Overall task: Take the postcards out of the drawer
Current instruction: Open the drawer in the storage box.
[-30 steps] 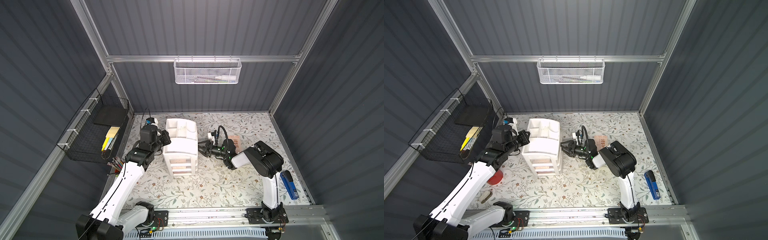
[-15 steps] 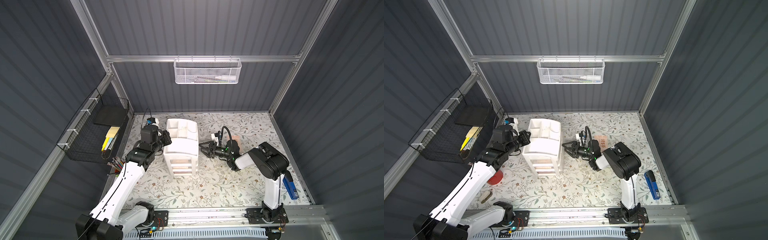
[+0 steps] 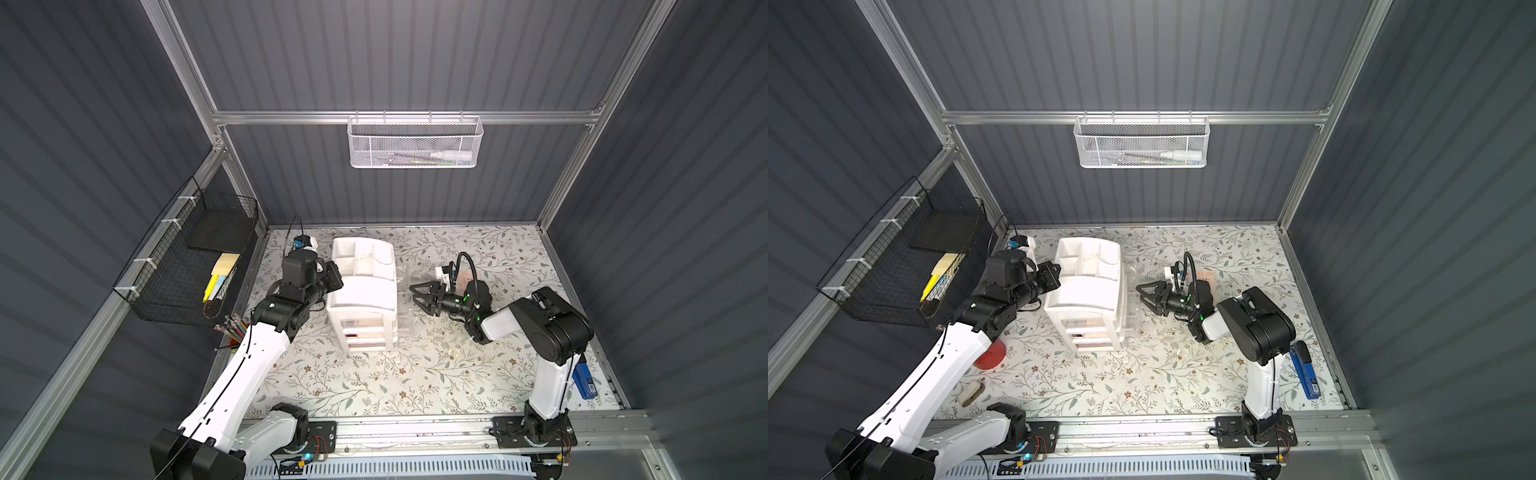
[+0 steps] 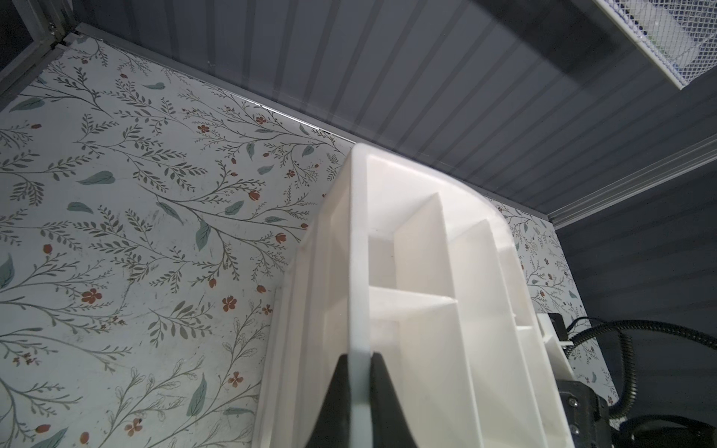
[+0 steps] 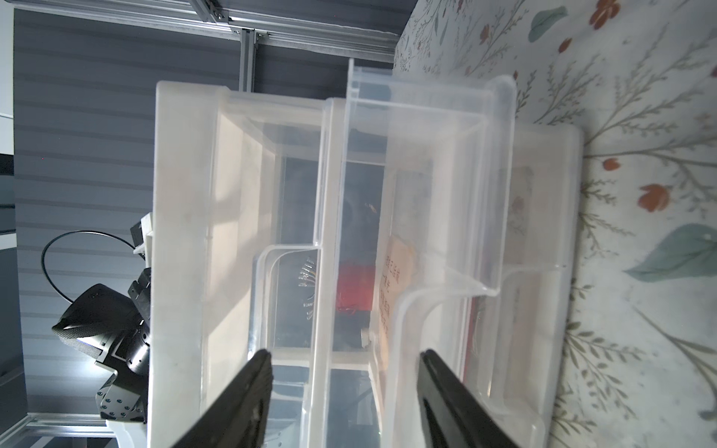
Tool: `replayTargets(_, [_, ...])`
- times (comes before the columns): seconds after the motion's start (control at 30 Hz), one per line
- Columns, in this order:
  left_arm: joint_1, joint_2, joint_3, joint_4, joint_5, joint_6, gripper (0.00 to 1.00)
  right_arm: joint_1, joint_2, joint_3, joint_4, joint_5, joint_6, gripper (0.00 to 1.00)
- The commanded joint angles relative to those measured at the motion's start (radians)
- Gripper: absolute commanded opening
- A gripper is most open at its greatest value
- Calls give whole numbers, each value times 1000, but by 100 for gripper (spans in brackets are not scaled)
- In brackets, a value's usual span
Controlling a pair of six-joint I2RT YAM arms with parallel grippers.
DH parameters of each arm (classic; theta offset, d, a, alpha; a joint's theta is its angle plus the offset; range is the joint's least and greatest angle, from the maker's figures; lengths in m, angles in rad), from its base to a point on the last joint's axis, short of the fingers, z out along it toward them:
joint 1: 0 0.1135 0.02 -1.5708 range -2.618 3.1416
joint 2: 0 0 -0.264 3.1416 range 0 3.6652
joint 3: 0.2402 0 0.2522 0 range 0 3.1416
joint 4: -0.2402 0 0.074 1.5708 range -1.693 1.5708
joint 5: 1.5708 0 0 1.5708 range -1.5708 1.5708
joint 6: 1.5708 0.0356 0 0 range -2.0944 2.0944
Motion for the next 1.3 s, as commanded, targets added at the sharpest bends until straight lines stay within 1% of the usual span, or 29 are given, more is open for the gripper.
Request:
replayTargets(0.0, [-2,24,3,-112,-37,23,0,-8,-32,14,84,-31,-6,60])
replayTargets(0.13, [-2,31,5,-103,-23,26,0,-8,6,24,83,-36,-4,55])
replayTargets(0.2, [-2,35,7,-104,-21,27,0,-6,22,26,84,-37,-5,50])
replayTargets(0.27, [-2,34,7,-104,-18,28,0,-5,28,26,83,-38,-10,48])
replayTargets(0.33, [-2,34,6,-102,-15,28,0,-3,29,24,84,-37,-17,47])
replayTargets(0.63, [-2,39,19,-108,-18,40,0,-4,17,22,69,-24,-57,34])
replayTargets(0.83, [-2,42,34,-119,-34,54,0,-16,-4,8,43,-36,-78,32])
replayTargets(1.1, [-1,30,35,-121,-55,66,0,-60,-74,-31,-57,-63,-133,31])
replayTargets(1.27, [-2,36,39,-115,-56,69,0,-87,-156,-47,-207,-77,-198,31])
